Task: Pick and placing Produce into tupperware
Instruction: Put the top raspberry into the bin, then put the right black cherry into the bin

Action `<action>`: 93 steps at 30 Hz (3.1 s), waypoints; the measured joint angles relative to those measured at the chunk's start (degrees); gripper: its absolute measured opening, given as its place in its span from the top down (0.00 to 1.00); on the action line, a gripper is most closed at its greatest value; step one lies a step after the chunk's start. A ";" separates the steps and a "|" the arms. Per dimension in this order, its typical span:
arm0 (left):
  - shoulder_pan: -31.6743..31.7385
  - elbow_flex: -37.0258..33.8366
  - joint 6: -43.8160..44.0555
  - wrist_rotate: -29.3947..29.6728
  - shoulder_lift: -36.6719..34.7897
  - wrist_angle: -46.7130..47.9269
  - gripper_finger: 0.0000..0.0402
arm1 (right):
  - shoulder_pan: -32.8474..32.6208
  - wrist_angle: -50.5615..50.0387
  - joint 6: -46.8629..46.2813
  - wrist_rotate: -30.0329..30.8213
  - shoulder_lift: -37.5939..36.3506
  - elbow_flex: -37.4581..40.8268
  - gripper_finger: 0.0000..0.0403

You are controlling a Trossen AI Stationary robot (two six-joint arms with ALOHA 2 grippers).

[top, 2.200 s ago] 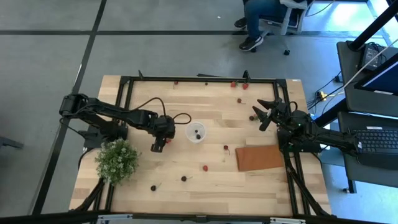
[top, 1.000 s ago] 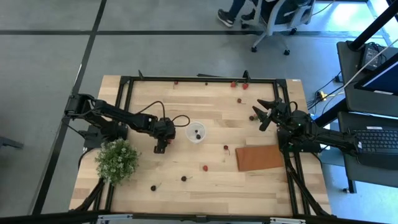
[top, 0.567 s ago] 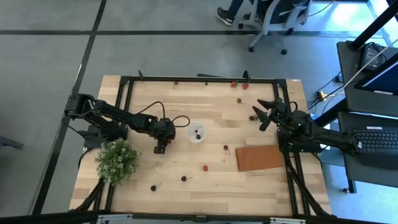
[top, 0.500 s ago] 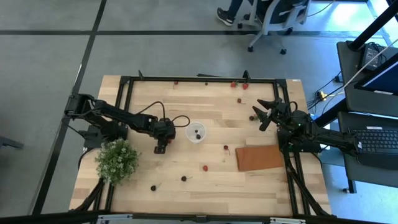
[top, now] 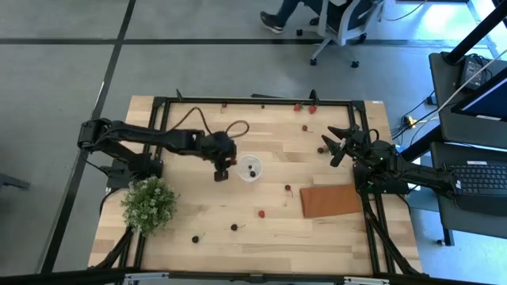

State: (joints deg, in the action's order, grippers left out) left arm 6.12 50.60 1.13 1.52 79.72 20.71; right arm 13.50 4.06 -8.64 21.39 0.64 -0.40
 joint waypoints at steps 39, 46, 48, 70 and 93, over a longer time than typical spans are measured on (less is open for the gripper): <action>-2.03 13.76 -2.72 -2.51 23.09 4.22 0.75 | -0.02 0.01 0.16 -0.01 0.09 0.00 0.40; -2.03 13.76 -2.76 -2.51 23.09 4.18 0.75 | -0.01 0.01 0.15 -0.02 0.11 -0.01 0.40; -2.03 13.76 -2.77 -2.51 23.09 4.16 0.75 | -0.02 0.01 0.15 -0.01 0.11 0.00 0.40; -2.20 14.40 -1.22 -2.51 22.93 4.75 0.55 | -0.02 0.00 0.13 -0.01 0.11 0.00 0.40; -0.56 31.07 1.44 1.57 9.75 14.63 0.54 | -0.01 0.00 -0.12 -0.01 0.11 0.00 0.40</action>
State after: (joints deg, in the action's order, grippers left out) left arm 5.56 81.67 2.58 3.09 89.47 35.34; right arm 13.48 4.07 -8.75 21.37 0.75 -0.40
